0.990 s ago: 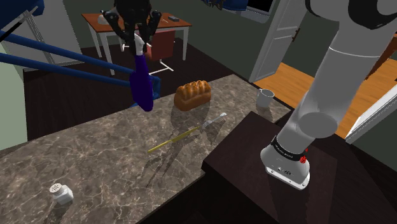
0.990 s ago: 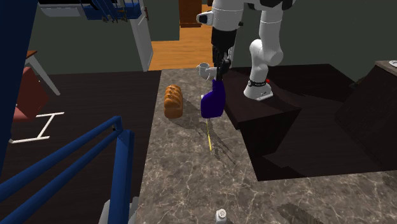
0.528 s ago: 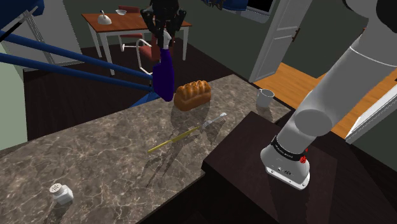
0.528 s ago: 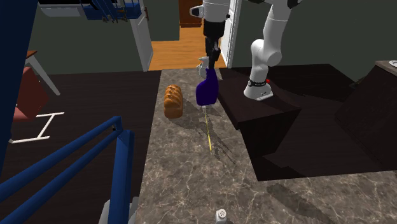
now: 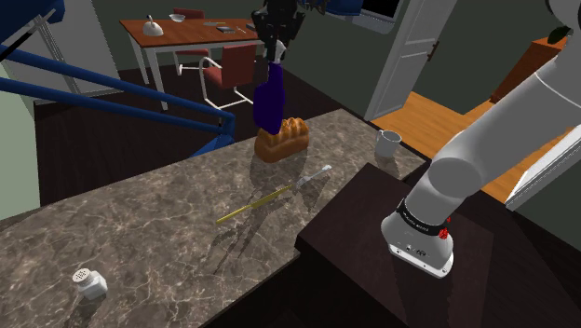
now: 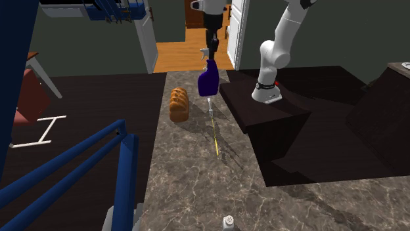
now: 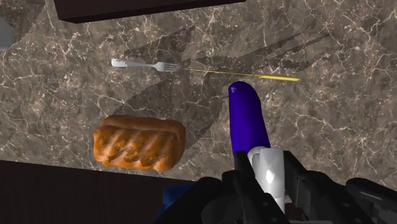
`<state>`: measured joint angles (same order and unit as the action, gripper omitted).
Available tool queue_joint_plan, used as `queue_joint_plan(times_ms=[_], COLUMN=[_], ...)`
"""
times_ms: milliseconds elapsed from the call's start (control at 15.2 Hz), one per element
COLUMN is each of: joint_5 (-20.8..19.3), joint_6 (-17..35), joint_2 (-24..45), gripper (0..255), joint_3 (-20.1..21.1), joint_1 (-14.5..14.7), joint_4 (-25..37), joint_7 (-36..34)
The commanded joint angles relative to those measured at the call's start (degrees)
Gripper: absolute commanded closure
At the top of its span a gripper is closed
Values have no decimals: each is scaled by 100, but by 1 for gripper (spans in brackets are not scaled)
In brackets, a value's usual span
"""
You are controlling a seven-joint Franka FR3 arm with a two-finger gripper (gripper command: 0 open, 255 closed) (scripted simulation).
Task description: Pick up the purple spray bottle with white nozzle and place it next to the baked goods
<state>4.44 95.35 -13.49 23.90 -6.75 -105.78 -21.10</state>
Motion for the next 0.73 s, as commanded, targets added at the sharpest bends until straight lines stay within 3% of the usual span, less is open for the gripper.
queue_joint_plan(times_ms=[0, 660], joint_5=[30, -92], joint_6=[10, 24], joint_2=[-169, -555], gripper=[255, 255], joint_3=[-217, -1216], joint_1=[-99, -575], joint_4=[-179, -630], joint_7=[338, 1800])
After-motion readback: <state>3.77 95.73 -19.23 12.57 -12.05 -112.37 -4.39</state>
